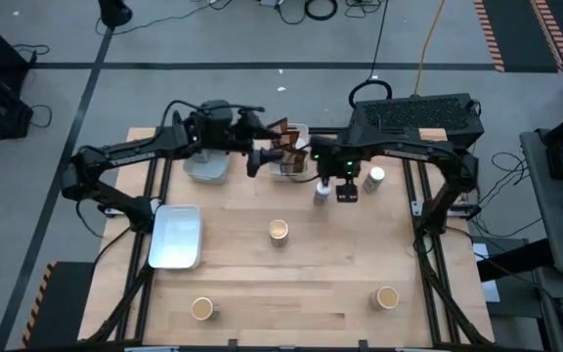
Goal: Sort spices by type
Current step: Put the white seasoning bottle into the gray bin
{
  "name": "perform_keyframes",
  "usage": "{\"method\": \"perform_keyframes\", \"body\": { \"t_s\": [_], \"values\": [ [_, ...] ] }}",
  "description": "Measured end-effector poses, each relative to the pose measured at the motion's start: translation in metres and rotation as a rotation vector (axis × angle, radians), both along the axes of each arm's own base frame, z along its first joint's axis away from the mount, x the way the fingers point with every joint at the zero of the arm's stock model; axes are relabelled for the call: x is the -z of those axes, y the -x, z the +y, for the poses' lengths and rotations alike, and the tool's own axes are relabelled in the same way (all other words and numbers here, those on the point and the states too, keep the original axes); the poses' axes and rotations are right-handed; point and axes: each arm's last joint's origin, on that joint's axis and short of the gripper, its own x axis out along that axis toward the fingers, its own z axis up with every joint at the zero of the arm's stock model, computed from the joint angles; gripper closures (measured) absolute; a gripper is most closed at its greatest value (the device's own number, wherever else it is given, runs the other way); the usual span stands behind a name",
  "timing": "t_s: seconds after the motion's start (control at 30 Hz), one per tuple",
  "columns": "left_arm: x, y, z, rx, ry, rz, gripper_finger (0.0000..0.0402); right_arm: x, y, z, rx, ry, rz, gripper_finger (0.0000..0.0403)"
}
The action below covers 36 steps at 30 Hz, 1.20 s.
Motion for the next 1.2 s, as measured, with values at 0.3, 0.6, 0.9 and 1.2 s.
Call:
{"method": "perform_keyframes", "body": {
  "t_s": [0.3,0.6,0.9,1.2],
  "values": [
    [0.003,-0.002,0.008,0.008,0.007,-0.007,0.01,-0.025,0.07,0.015,0.268,0.043,-0.231,0.0097],
    [0.046,-0.054,-0.007,0.144,-0.046,0.014,0.01,-0.027,0.123,0.038,0.463,0.025,-0.51,0.0097],
    [0.083,-0.112,-0.02,0.287,-0.069,0.053,0.01,-0.028,0.144,0.046,0.549,-0.024,-0.576,0.0097],
    [0.104,-0.163,-0.012,0.383,-0.201,0.247,0.01,-0.028,0.146,0.047,0.56,-0.039,-0.582,0.0097]
  ]
}}
